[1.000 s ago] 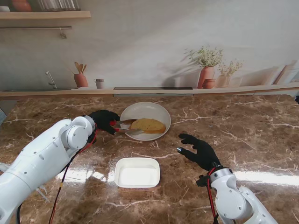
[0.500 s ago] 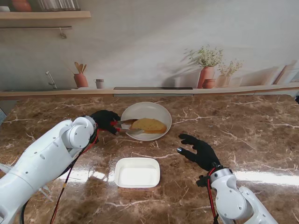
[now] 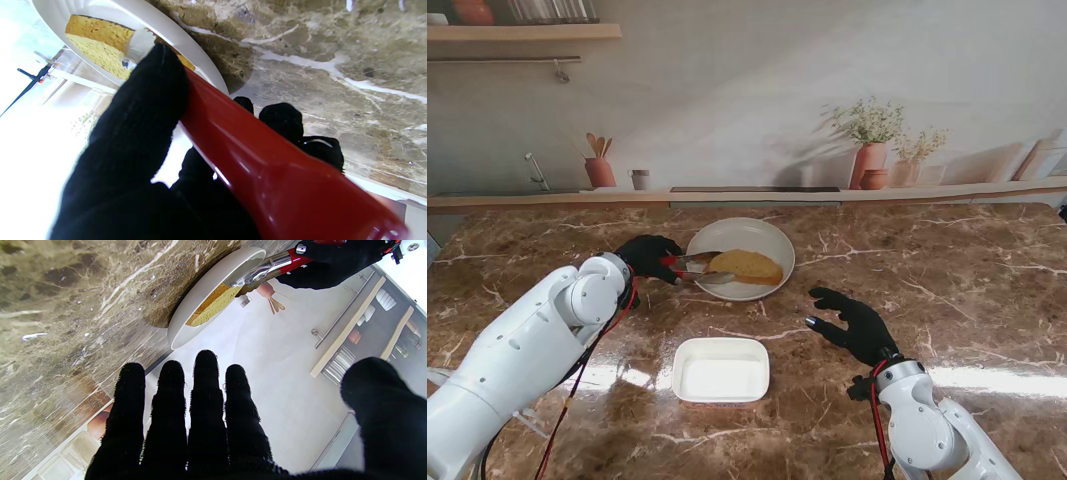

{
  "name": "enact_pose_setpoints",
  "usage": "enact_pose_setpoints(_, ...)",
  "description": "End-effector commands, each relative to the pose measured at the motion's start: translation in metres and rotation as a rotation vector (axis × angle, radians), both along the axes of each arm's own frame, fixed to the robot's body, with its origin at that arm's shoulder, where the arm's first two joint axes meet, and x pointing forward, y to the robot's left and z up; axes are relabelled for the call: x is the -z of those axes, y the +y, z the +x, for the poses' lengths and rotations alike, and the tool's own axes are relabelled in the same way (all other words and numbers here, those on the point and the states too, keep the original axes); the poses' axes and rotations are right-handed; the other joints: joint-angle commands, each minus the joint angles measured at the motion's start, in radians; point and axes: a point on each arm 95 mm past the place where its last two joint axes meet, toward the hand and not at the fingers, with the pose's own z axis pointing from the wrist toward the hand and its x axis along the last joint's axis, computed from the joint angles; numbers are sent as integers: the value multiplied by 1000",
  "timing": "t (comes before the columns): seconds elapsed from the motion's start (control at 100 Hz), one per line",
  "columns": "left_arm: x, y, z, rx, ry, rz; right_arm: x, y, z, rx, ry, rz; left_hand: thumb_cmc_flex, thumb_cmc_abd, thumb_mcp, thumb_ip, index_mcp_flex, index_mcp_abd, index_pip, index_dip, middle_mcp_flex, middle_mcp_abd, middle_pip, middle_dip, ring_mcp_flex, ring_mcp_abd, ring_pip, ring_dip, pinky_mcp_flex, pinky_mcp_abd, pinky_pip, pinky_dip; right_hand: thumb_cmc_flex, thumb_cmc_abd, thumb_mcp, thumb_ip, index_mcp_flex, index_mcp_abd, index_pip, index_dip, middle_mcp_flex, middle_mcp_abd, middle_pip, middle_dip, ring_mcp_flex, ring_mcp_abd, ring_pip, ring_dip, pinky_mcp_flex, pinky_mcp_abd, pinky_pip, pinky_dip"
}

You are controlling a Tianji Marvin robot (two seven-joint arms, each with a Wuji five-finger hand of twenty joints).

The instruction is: Pack bread into a bento box with kitchen tongs

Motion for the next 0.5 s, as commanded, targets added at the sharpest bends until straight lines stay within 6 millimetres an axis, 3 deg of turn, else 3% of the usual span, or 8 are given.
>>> enact_pose_setpoints(0.0,-2,-5,-1,10,-11,-13,5,0,-3,-6,21,0,222,218,178,45,262,-218,651,145,111,-84,160,72,30,-13,60,20,1,-18,59,32,29,19,4,21,-12,-28,-4,-15,0,-16,-5,10,16,3,6,12,-11,-3,-1,30)
enact_pose_setpoints(0.18,-7,-4,-2,3,-22,-41,4,1,-2,-5,16,-1,222,217,189,40,259,-216,675,184,115,-90,172,94,31,-11,67,24,-1,-16,62,43,28,19,3,21,-15,-27,-5,-15,-2,-16,-6,10,16,4,6,12,-11,-5,-2,31)
enact_pose_setpoints(0.22,-9,-4,-3,-1,-27,-48,4,1,-2,-5,16,-2,218,215,199,36,263,-223,664,236,117,-91,168,99,31,-11,68,26,0,-16,58,53,28,19,3,21,-15,-29,-5,-15,-2,-18,-6,10,15,3,6,12,-10,-5,-2,31)
enact_pose_setpoints(0.49,-23,3,-11,-12,-59,-79,3,1,-2,-8,8,-3,219,214,201,35,264,-228,675,248,120,-98,174,105,32,-8,72,29,-2,-15,59,55,29,19,2,21,-18,-29,-8,-15,-5,-17,-6,9,16,3,6,12,-10,-8,-4,30)
